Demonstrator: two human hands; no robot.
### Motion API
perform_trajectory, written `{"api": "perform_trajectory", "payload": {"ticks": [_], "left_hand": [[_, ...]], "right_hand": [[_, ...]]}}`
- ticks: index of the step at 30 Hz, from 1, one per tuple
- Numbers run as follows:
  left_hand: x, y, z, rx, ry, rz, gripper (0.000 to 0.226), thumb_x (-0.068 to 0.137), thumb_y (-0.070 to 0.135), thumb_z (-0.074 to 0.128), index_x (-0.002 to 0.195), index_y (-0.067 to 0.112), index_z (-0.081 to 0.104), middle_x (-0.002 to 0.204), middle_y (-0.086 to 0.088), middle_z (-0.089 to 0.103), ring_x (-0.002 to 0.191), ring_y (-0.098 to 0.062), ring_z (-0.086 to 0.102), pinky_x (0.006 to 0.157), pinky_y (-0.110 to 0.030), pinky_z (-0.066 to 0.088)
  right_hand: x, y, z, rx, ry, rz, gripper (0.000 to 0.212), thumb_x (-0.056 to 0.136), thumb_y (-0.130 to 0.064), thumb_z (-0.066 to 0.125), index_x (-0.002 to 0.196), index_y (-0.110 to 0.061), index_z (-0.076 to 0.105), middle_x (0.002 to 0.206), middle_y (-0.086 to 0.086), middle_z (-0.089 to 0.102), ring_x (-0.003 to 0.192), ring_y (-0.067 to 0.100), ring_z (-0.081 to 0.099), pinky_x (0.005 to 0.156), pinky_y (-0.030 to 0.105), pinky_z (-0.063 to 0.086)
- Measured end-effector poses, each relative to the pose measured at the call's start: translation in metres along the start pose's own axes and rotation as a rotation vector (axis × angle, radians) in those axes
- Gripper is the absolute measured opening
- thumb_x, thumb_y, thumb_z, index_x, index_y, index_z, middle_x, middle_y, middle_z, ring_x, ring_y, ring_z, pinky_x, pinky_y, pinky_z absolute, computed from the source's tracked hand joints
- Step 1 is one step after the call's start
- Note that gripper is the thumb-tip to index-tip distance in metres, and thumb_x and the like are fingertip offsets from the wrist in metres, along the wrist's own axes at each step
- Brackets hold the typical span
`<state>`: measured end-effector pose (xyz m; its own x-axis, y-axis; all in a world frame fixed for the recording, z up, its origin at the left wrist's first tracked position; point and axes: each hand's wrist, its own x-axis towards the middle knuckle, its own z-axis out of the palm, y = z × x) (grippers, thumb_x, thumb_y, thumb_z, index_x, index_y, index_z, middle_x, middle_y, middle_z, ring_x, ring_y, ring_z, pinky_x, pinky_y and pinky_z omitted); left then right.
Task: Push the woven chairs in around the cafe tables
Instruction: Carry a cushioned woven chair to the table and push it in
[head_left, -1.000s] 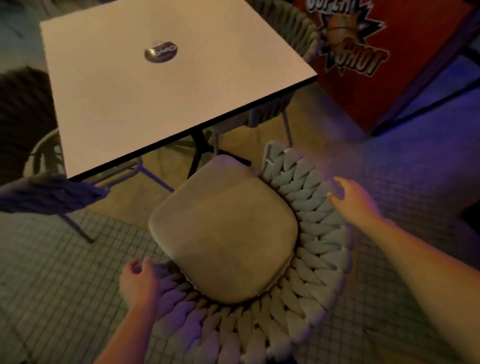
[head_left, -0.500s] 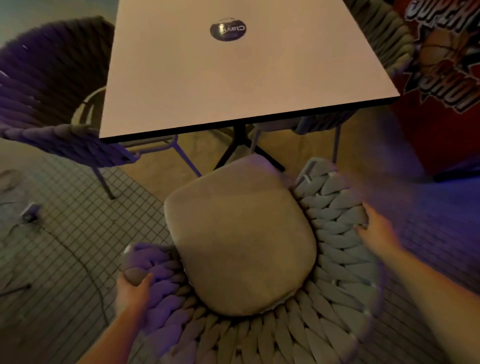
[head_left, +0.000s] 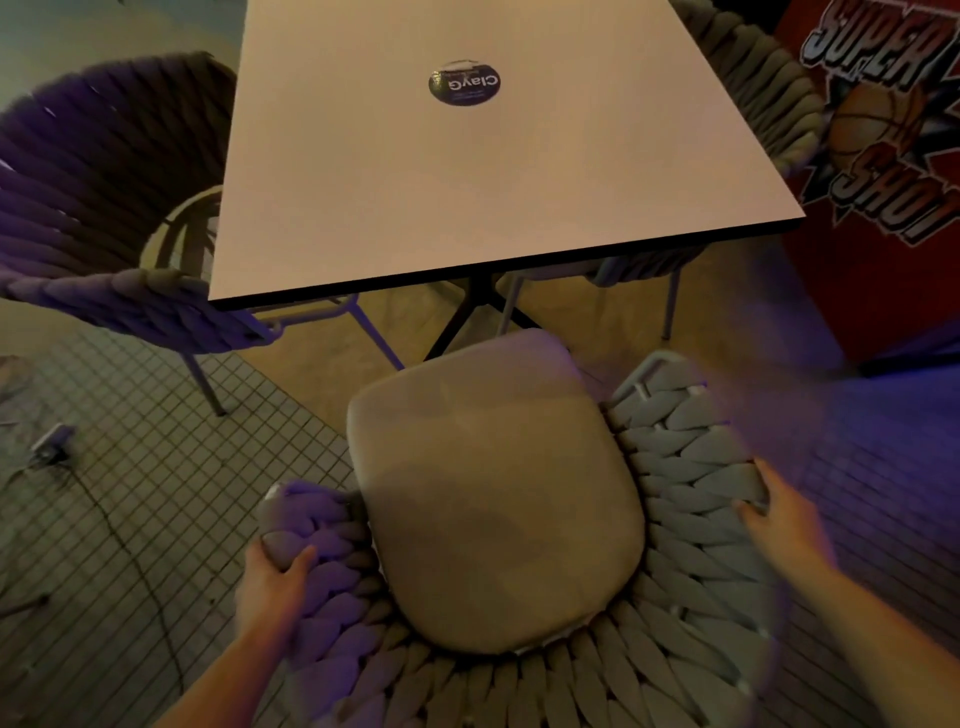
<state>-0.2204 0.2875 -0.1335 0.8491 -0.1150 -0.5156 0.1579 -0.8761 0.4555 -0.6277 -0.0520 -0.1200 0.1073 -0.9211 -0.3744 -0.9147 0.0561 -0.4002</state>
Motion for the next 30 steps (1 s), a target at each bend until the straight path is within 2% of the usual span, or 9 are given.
{"api": "perform_trajectory", "payload": {"ticks": [2, 6, 12, 15, 19, 21, 27, 30], "left_hand": [[0.004, 0.008, 0.004, 0.014, -0.019, 0.017, 0.042, 0.081, 0.037, 0.067, 0.110, 0.016, 0.044, 0.105, -0.023, 0.063, 0.084, -0.033, 0.053, 0.071, -0.039, 0.041], [0.018, 0.029, 0.012, 0.020, -0.043, 0.061, 0.042, 0.082, 0.038, 0.065, 0.113, 0.017, 0.045, 0.106, -0.019, 0.062, 0.089, -0.035, 0.055, 0.071, -0.038, 0.040], [0.042, 0.059, 0.020, 0.032, -0.058, 0.117, 0.044, 0.083, 0.037, 0.064, 0.116, 0.015, 0.046, 0.103, -0.015, 0.063, 0.085, -0.033, 0.056, 0.070, -0.039, 0.044], [0.050, 0.074, 0.023, 0.060, -0.063, 0.132, 0.041, 0.083, 0.037, 0.063, 0.111, 0.014, 0.046, 0.100, -0.017, 0.063, 0.083, -0.034, 0.056, 0.069, -0.039, 0.043], [0.059, 0.091, 0.029, 0.073, -0.074, 0.164, 0.047, 0.082, 0.037, 0.064, 0.119, 0.015, 0.045, 0.108, -0.021, 0.062, 0.091, -0.038, 0.058, 0.071, -0.038, 0.041], [0.062, 0.099, 0.031, 0.081, -0.084, 0.171, 0.048, 0.082, 0.038, 0.064, 0.119, 0.015, 0.044, 0.108, -0.022, 0.063, 0.089, -0.038, 0.058, 0.071, -0.039, 0.042], [0.065, 0.107, 0.034, 0.088, -0.098, 0.166, 0.048, 0.082, 0.038, 0.064, 0.118, 0.015, 0.044, 0.107, -0.023, 0.063, 0.092, -0.041, 0.060, 0.072, -0.041, 0.046], [0.065, 0.111, 0.035, 0.089, -0.104, 0.177, 0.050, 0.081, 0.038, 0.065, 0.121, 0.014, 0.044, 0.109, -0.023, 0.062, 0.093, -0.039, 0.060, 0.072, -0.038, 0.043]], "right_hand": [[-0.003, 0.009, -0.002, -0.021, 0.003, 0.029, 0.064, 0.082, -0.011, 0.068, 0.141, -0.009, 0.042, 0.127, 0.026, 0.059, 0.113, 0.041, 0.059, 0.091, 0.043, 0.046], [0.005, 0.017, -0.002, -0.016, 0.038, 0.089, 0.066, 0.080, -0.010, 0.071, 0.140, -0.008, 0.042, 0.123, 0.028, 0.061, 0.108, 0.042, 0.060, 0.088, 0.044, 0.046], [0.024, 0.020, 0.002, -0.015, 0.057, 0.135, 0.066, 0.082, -0.015, 0.069, 0.142, -0.013, 0.040, 0.123, 0.028, 0.060, 0.108, 0.043, 0.059, 0.089, 0.050, 0.048], [0.027, 0.017, 0.000, -0.002, 0.057, 0.133, 0.066, 0.083, -0.014, 0.068, 0.143, -0.011, 0.038, 0.127, 0.028, 0.058, 0.112, 0.044, 0.057, 0.093, 0.051, 0.046], [0.027, 0.014, -0.006, -0.028, 0.088, 0.122, 0.063, 0.084, -0.011, 0.067, 0.140, -0.005, 0.040, 0.126, 0.031, 0.057, 0.113, 0.046, 0.056, 0.093, 0.048, 0.044], [0.025, 0.012, -0.008, -0.037, 0.095, 0.118, 0.061, 0.084, -0.010, 0.067, 0.139, -0.003, 0.042, 0.123, 0.032, 0.059, 0.110, 0.047, 0.057, 0.091, 0.047, 0.045], [0.028, 0.013, -0.012, -0.048, 0.086, 0.116, 0.062, 0.085, -0.014, 0.066, 0.140, -0.003, 0.040, 0.122, 0.032, 0.059, 0.111, 0.046, 0.056, 0.090, 0.048, 0.045], [0.030, 0.015, -0.014, -0.054, 0.071, 0.138, 0.064, 0.085, -0.016, 0.066, 0.142, -0.004, 0.038, 0.123, 0.033, 0.058, 0.113, 0.047, 0.055, 0.093, 0.049, 0.043]]}}
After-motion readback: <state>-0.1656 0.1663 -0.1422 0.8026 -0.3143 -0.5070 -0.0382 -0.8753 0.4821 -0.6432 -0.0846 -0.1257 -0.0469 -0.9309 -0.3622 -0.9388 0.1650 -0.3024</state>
